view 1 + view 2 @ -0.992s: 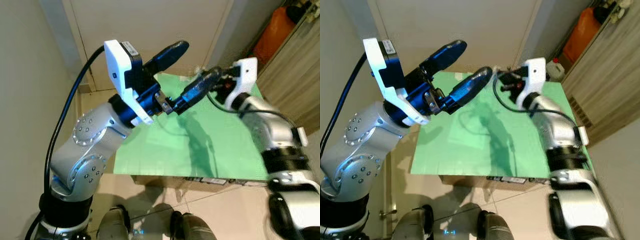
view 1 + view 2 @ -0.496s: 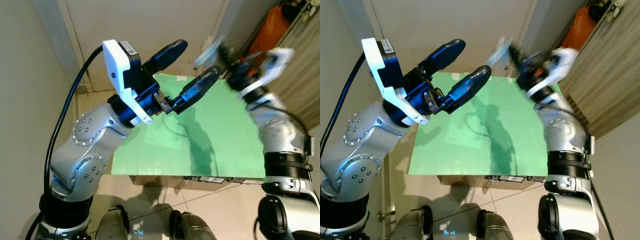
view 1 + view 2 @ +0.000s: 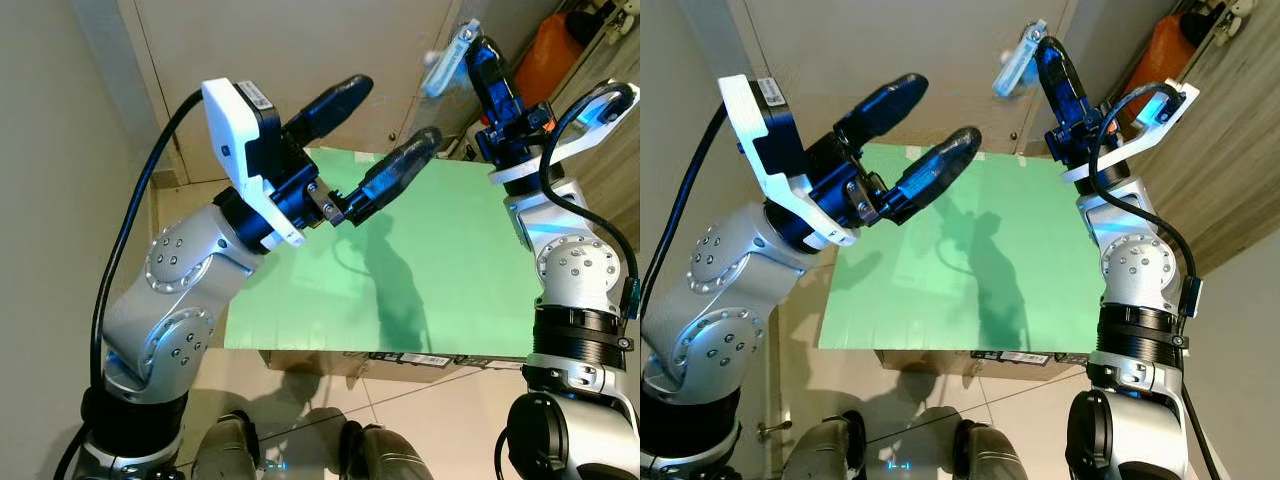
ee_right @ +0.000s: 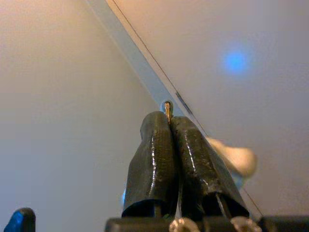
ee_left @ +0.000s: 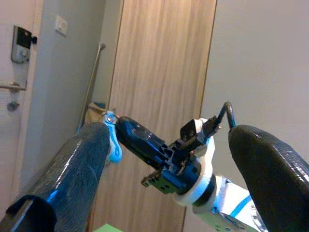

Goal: Hang keys on a hook

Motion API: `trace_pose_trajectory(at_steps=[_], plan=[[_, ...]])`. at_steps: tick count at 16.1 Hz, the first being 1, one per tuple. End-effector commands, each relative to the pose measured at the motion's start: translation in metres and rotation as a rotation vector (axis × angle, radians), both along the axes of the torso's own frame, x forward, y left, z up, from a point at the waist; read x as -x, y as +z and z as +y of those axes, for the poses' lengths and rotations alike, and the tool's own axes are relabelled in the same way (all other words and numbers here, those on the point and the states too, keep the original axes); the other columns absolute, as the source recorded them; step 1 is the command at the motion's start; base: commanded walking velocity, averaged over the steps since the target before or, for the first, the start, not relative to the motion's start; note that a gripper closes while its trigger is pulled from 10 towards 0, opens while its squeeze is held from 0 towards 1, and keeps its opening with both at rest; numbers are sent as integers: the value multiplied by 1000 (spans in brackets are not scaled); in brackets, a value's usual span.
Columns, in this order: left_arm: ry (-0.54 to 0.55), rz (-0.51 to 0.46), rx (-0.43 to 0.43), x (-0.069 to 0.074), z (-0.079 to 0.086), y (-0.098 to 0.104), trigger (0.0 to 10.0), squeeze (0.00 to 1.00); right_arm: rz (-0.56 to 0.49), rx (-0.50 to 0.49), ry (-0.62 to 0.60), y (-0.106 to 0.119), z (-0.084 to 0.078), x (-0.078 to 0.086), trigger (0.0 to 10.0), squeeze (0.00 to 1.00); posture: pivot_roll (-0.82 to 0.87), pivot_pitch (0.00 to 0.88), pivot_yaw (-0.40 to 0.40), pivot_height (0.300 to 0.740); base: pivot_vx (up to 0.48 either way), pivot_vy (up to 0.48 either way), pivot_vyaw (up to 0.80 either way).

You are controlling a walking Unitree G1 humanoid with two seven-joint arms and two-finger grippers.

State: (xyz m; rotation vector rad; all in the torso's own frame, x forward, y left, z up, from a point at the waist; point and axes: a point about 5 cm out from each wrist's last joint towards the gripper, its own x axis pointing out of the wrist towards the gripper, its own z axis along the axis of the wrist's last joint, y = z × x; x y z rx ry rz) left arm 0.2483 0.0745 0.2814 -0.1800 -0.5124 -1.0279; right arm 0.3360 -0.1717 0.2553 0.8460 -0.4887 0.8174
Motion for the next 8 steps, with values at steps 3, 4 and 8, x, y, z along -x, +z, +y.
trace_pose_trajectory(at_steps=[3, 4, 8], plan=[[57, 31, 19, -6, -3, -8, 10000, 0, -46, -58, 3, 10, -4, 12, 0, 0, 19, 159, -105, 740, 0, 0, 0], [73, 56, 19, -9, -5, -12, 10000, 0, -57, -87, 14, 12, -4, 15, 0, 0, 15, 157, -98, 740, 0, 0, 0], [166, 127, 25, -22, 0, -27, 10000, 0, 24, 88, -112, -1, 3, 7, 10000, 0, 12, 151, -90, 740, 0, 0, 0]])
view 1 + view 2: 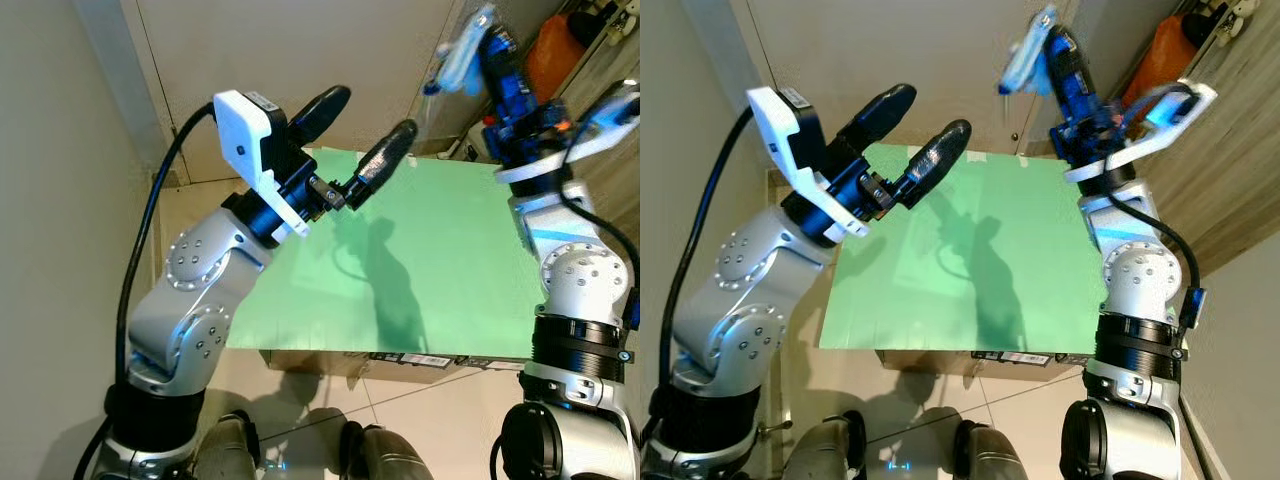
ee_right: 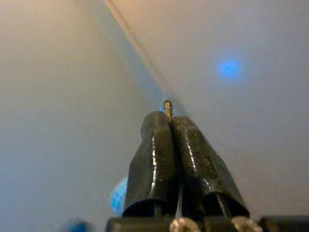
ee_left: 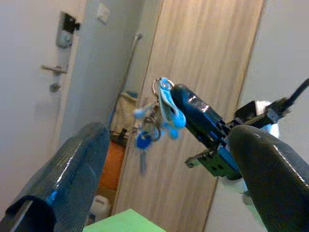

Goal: Hang keys on a hook

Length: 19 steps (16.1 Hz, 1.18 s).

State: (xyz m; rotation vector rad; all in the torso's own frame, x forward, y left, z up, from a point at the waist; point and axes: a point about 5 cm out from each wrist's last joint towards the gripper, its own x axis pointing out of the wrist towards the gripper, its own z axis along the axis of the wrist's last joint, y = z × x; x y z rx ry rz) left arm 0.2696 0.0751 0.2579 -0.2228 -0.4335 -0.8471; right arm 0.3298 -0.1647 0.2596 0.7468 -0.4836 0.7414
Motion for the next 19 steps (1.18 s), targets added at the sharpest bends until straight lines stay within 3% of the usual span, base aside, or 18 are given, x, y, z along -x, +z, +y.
trace_pose_trajectory(at_steps=[1, 3, 5, 6, 8, 19], plan=[[43, 63, 1, -4, 1, -16, 10000, 0, 65, 128, -111, -17, 2, -2, 10000, 0, 3, 144, -86, 740, 0, 0, 0], [85, 142, 41, -4, 2, -35, 10000, 0, 138, 161, -169, -34, 9, 3, 10000, 0, 3, 144, -86, 740, 0, -255, 0], [115, 271, 57, 6, 0, -67, 10000, 0, 243, 68, -139, -61, 19, 29, 10000, 0, -23, 145, -60, 740, 0, -469, 0], [107, 284, 54, 8, 0, -72, 10000, 0, 269, 63, -152, -68, 24, 34, 10000, 0, -23, 150, -51, 740, 0, -469, 0], [104, 290, 49, 6, 0, -75, 10000, 0, 295, 29, -148, -72, 30, 38, 10000, 0, -15, 154, -31, 740, 0, -469, -800], [98, 320, 51, 1, -2, -89, 10000, 0, 316, -8, -128, -72, 32, 39, 10000, 0, -21, 145, -33, 740, 0, -469, -800]])
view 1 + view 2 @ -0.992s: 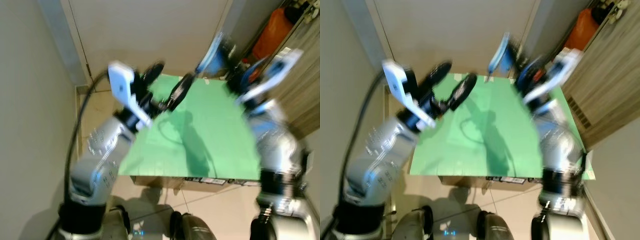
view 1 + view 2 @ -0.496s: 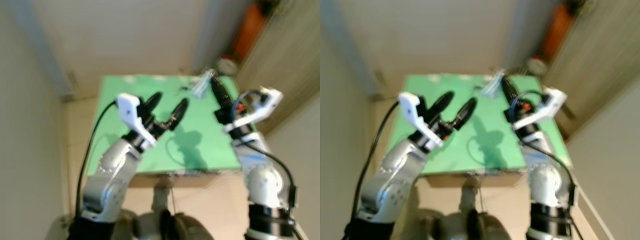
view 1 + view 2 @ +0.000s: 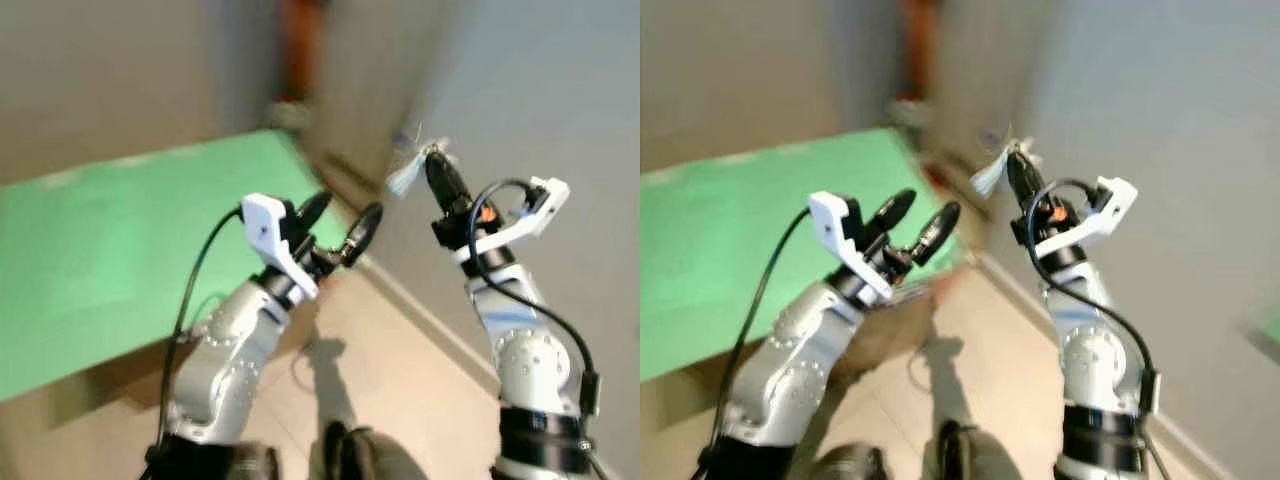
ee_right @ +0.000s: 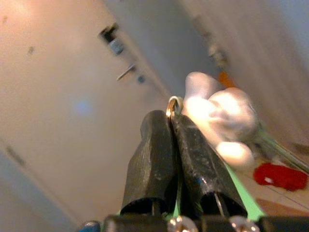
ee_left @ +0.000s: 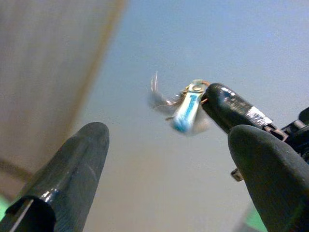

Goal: Hang keys on a hook

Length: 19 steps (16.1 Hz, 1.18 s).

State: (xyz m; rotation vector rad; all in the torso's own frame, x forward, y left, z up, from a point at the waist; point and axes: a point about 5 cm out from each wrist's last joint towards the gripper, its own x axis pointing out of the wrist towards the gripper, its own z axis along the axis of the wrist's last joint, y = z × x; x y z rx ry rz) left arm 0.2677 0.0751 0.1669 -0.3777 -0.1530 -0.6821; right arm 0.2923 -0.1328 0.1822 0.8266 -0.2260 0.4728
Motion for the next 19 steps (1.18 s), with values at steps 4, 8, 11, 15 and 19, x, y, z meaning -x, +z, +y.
trace_pose_trajectory(at_steps=[4, 8, 11, 15, 19], plan=[[-6, -15, -1, -2, -1, 1, 10000, 0, -56, -46, 23, 11, -3, 2, 10000, 0, -24, 135, -35, 740, 0, -469, -800], [-6, -15, -1, -2, -1, 1, 10000, 0, -56, -46, 23, 11, -3, 2, 10000, 0, -24, 135, -35, 740, 0, -469, -800], [-6, -15, -1, -2, -1, 1, 10000, 0, -56, -46, 23, 11, -3, 2, 10000, 0, -24, 135, -35, 740, 0, -469, -800], [-6, -15, -1, -2, -1, 1, 10000, 0, -56, -46, 23, 11, -3, 2, 10000, 0, -24, 135, -35, 740, 0, -469, -800], [-6, -15, -1, -2, -1, 1, 10000, 0, -56, -46, 23, 11, -3, 2, 10000, 0, -24, 135, -35, 740, 0, -469, -800]])
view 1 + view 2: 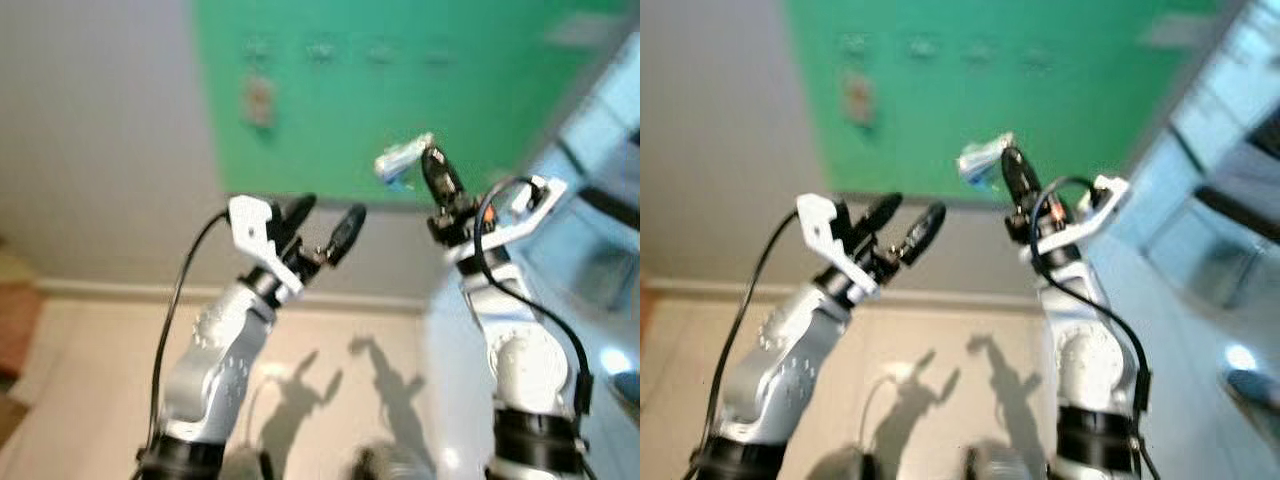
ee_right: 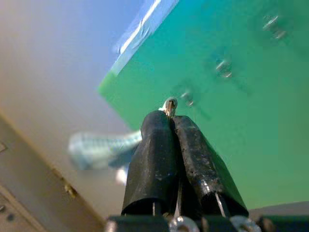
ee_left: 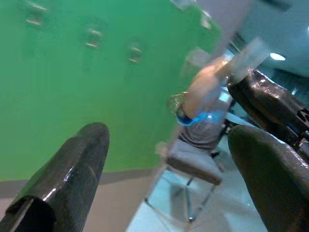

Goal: Hang keys on a hook

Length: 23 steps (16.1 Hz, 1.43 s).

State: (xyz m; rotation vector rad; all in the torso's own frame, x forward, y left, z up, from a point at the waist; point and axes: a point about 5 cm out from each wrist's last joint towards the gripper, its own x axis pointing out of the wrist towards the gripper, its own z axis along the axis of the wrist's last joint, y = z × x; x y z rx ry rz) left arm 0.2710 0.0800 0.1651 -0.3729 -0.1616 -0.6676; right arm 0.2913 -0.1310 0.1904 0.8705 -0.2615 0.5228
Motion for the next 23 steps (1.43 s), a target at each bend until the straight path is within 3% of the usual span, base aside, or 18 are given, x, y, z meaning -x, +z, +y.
trace_pose_trajectory(at_steps=[1, 3, 9, 17, 23], plan=[[-23, -11, 0, 1, -6, 2, 10000, 0, -18, -4, -11, 4, -6, 1, 10000, 0, -24, 135, -35, 740, 0, -469, -800], [26, -30, 17, -8, -4, 11, 10000, 0, -78, 214, -72, 10, -10, -4, 10000, 0, -43, 130, -17, 740, 356, 0, 0], [16, -34, 20, -8, -7, 12, 10000, 0, -75, 334, -29, 6, -2, -4, 10000, 0, -43, 134, -18, 740, 416, 0, 501], [13, -37, 20, -8, -9, 13, 10000, 0, -96, 362, -14, 2, 2, -1, 10000, 0, -39, 135, -18, 740, 412, 0, 500], [10, -43, 24, -8, -10, 15, 10000, 0, -139, 331, 36, 8, 10, 3, 10000, 0, -36, 138, -21, 740, 410, 0, 0]])
